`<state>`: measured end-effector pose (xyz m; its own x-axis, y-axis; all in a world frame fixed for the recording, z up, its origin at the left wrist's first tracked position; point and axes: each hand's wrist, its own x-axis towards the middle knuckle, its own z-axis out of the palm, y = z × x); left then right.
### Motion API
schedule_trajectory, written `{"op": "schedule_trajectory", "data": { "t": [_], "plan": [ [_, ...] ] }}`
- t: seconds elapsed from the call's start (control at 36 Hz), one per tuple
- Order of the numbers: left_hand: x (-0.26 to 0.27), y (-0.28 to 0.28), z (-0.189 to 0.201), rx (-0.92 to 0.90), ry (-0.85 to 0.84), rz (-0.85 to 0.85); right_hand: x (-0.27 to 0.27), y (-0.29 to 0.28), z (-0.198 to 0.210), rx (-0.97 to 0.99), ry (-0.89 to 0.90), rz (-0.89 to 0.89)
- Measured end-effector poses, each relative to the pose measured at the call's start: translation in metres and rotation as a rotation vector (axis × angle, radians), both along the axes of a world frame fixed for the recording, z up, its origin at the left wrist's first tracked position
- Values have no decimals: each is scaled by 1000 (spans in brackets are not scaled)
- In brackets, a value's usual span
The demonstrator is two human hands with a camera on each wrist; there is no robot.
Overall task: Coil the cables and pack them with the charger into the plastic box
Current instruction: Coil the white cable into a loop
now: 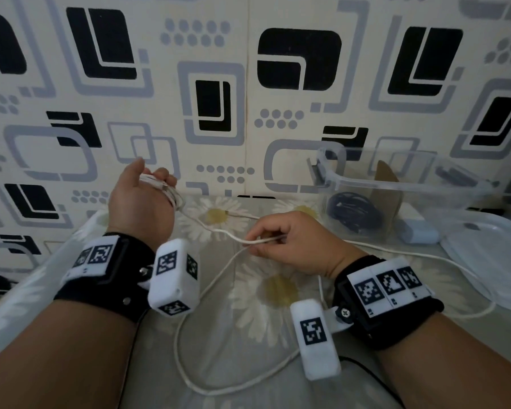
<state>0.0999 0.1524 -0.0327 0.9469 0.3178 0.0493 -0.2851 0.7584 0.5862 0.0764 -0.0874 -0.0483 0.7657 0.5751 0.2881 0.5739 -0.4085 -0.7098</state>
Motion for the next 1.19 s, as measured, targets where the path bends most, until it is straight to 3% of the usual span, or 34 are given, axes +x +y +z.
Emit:
{"op": "schedule_trajectory", "data": {
  "t": [0.06, 0.14, 0.28, 0.36, 0.5, 0.58, 0.86, 1.06, 1.19],
  "plan": [
    [-4, -8, 3, 213, 32, 49, 1, 0, -1, 19, -41, -15],
    [-10, -22, -1, 754, 37, 118, 2, -1, -3, 81, -80, -34],
    [-21, -30, -7, 1194, 55, 66, 0, -4, -1, 192, -129, -64],
    [-25, -31, -7, 1363, 17, 2, 0, -4, -1, 255, -165, -108],
    [-29, -37, -5, 1487, 11, -91, 0, -4, -1, 330, -196, -139],
    [-31, -41, -5, 1468, 16, -151, -3, -2, 0, 340, -228, -123],
    [-32, -43, -6, 1617, -49, -220, -2, 1, 0, 372, -277, -144],
    [-42, -47, -1, 1625, -39, -321, 1, 1, -2, 420, -245, -215],
    [-45, -49, 1, 1483, -51, -419, 1, 1, -1, 393, -234, -234]
  ]
}}
